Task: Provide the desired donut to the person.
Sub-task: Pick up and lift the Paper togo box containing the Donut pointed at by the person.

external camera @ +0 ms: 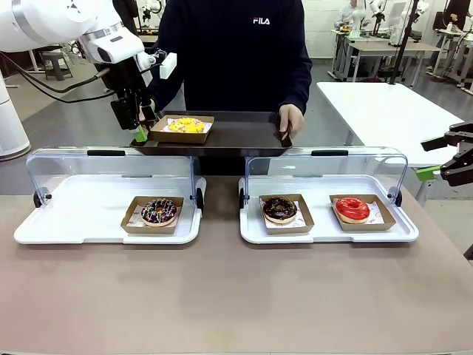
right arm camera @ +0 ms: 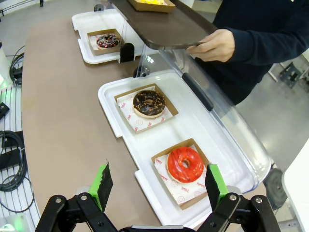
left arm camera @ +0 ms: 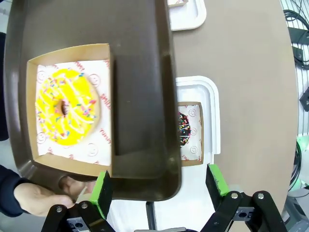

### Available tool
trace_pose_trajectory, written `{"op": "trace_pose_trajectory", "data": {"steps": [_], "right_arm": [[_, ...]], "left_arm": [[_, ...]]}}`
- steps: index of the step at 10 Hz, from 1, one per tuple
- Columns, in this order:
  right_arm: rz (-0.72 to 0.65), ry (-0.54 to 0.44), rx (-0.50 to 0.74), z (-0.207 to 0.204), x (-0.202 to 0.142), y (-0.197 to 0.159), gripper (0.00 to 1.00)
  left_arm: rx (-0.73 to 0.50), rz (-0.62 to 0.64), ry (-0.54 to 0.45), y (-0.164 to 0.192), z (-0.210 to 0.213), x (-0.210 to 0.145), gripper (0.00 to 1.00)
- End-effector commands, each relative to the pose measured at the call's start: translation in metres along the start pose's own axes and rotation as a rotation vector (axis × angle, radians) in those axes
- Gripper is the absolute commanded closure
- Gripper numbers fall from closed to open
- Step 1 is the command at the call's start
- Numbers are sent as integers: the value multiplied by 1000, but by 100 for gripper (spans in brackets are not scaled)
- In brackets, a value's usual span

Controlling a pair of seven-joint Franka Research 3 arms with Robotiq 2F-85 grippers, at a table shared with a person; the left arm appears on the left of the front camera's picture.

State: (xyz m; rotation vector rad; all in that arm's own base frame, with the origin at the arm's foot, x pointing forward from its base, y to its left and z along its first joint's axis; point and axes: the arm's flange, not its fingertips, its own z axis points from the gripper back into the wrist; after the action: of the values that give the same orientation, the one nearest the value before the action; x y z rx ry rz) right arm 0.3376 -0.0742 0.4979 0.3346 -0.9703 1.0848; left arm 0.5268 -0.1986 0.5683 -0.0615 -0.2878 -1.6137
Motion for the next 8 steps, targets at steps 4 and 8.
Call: {"op": "trace_pose_trajectory", "data": {"steps": [4,8], "right_arm": [[5,-32,3,-3,-2,-3,0],[5,-32,3,-3,-2,-3,0]], "left_arm": [[17,-2,5,2,0,0,0],[8,204,-101,-45,44,-51,0]]}}
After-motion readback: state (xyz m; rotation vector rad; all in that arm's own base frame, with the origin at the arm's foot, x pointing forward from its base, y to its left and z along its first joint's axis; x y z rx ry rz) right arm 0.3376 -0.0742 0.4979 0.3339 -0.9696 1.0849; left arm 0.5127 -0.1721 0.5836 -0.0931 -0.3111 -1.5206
